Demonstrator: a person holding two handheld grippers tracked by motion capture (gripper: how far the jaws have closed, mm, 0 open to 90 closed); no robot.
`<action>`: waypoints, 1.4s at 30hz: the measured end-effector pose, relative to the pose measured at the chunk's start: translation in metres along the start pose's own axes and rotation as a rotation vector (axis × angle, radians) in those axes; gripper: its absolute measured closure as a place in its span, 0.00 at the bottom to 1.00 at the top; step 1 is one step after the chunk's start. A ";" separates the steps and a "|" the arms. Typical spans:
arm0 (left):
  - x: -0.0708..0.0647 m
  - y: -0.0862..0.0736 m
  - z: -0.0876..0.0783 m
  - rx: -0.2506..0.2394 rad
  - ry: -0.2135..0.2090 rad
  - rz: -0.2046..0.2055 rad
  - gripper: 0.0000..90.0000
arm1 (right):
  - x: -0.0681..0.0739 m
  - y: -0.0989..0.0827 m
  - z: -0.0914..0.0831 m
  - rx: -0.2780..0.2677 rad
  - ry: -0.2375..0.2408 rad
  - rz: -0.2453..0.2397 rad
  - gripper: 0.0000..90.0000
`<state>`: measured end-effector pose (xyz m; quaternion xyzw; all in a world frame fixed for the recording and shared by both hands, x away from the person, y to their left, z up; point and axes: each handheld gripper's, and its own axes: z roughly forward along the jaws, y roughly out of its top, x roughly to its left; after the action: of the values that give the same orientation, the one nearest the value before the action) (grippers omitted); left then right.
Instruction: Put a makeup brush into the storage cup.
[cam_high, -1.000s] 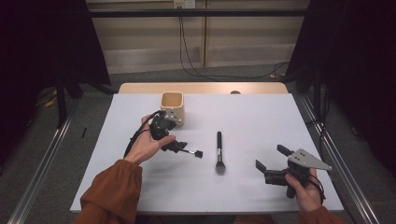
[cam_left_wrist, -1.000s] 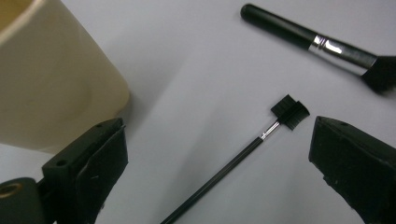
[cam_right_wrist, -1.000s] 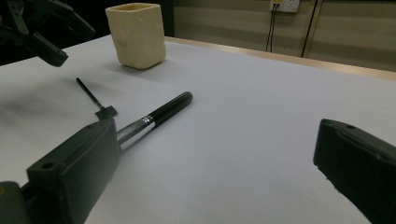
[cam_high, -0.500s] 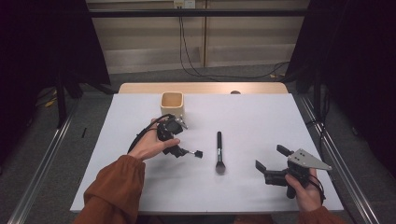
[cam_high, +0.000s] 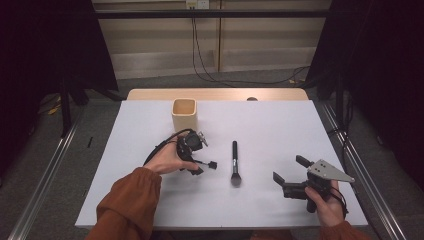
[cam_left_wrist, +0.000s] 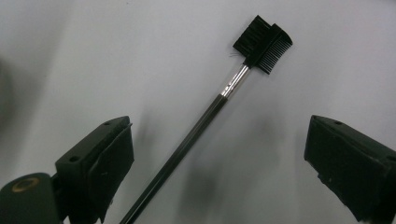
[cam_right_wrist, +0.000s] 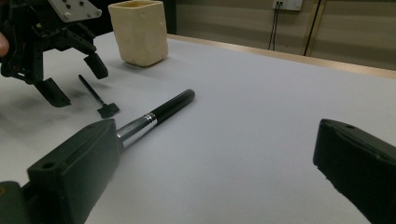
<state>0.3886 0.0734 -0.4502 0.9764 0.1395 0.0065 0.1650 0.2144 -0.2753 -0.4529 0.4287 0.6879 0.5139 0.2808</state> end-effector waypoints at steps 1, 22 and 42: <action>0.001 0.000 0.001 0.007 -0.004 0.006 0.09 | 0.000 0.000 0.000 0.000 0.001 -0.005 0.00; 0.012 0.010 0.005 0.070 -0.009 -0.012 0.46 | 0.001 0.000 0.000 0.001 0.008 -0.007 0.00; 0.013 0.015 0.003 0.106 -0.033 0.000 0.86 | 0.000 0.000 0.000 0.008 0.004 -0.002 0.00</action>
<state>0.4051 0.0622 -0.4489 0.9837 0.1371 -0.0170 0.1152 0.2144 -0.2747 -0.4532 0.4280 0.6910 0.5117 0.2782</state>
